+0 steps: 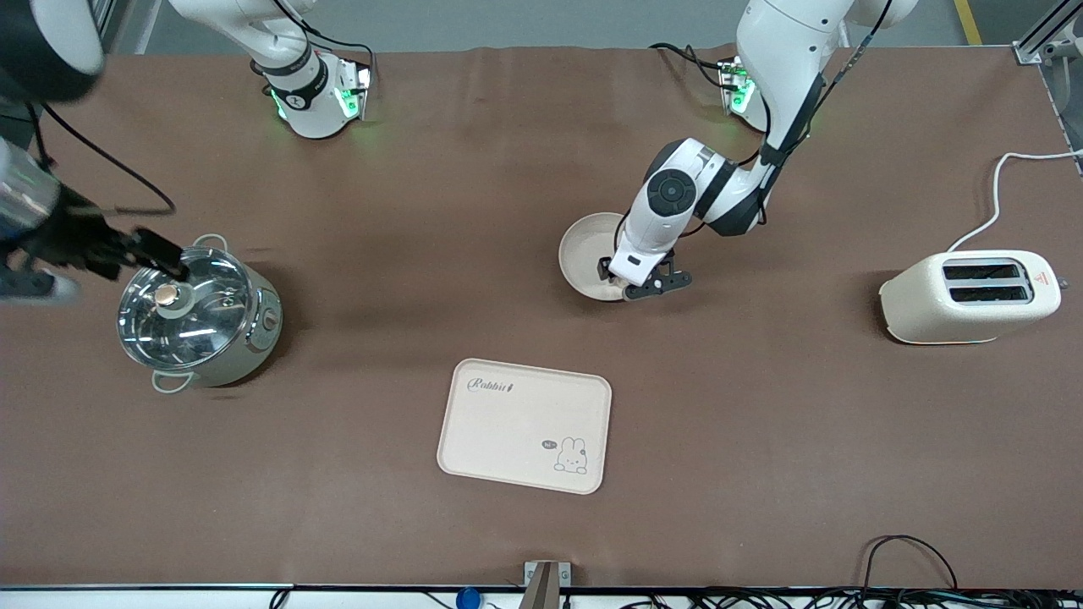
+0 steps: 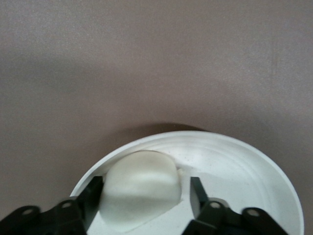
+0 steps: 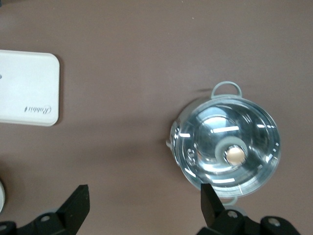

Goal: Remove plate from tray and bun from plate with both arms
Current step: 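Lift the bun off the plate with the left gripper toward the toaster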

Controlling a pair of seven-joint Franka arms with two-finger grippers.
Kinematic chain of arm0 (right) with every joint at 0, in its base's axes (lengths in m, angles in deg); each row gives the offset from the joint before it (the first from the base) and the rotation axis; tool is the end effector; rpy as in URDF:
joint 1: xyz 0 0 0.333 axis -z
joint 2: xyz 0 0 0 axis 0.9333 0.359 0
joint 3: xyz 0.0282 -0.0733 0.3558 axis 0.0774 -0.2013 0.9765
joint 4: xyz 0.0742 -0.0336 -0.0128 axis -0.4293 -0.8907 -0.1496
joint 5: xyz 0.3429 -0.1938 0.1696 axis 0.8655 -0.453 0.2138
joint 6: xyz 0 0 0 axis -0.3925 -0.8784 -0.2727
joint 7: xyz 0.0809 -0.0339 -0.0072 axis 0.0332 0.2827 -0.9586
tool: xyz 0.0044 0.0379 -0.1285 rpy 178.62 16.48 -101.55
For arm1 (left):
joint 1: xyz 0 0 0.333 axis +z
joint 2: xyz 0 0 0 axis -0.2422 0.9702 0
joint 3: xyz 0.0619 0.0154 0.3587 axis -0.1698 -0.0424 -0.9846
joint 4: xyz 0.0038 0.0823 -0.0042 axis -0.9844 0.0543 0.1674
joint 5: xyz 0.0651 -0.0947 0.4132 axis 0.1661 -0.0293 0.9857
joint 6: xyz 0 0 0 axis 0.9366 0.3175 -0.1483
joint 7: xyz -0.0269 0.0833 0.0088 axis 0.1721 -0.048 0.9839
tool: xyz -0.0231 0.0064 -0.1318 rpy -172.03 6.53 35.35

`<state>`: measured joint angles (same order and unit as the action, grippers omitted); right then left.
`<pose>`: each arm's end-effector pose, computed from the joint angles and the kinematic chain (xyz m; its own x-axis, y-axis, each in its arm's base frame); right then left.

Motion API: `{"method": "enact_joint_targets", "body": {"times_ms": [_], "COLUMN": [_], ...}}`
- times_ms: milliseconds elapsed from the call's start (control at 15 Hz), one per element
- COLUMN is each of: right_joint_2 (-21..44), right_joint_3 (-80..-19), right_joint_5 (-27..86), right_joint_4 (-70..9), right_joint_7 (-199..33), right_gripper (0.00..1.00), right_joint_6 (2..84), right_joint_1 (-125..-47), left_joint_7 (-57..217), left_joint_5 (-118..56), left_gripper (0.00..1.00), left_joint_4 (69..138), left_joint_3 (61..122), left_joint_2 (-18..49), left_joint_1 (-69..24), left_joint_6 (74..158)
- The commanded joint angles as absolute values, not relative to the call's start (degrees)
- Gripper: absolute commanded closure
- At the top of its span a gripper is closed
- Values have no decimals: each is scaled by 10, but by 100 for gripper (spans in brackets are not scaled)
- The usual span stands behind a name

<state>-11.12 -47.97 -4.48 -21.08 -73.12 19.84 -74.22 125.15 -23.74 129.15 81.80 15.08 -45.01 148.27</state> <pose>0.6035 0.0197 0.6394 0.9977 -0.0651 0.0174 -0.0642 -0.9966 -0.0509 0.4583 -0.3830 0.1714 0.9653 0.2508 -0.0723 0.2542 -0.9662 0.0421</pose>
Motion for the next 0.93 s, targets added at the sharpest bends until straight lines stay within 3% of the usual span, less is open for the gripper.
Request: {"method": "enact_joint_targets", "body": {"times_ms": [0, 333, 467, 733, 867], "right_joint_2": [-167, -161, -161, -167, -167], "right_joint_3": [-467, -462, -461, -437, -436], "right_joint_5": [-59, -56, -62, -72, -73], "right_joint_4": [-244, -209, -212, -221, -221], "right_joint_7": [-740, -731, -736, -761, -762], "right_gripper": [0, 0, 0, 0, 0], "right_joint_6": [165, 154, 162, 168, 167], "right_joint_1": [-724, -716, -712, -688, -688], "left_joint_7": [1267, 1267, 1267, 1213, 1141], "left_joint_5": [-225, -225, -225, -224, -224], "left_gripper": [37, 57, 56, 51, 51], "left_joint_4": [1289, 1282, 1263, 1151, 1122], "left_joint_3": [818, 818, 818, 812, 813], "left_joint_2": [149, 149, 150, 143, 160], "left_joint_1": [-454, -453, -450, -400, -355], "left_joint_6": [1483, 1474, 1455, 1272, 1269]}}
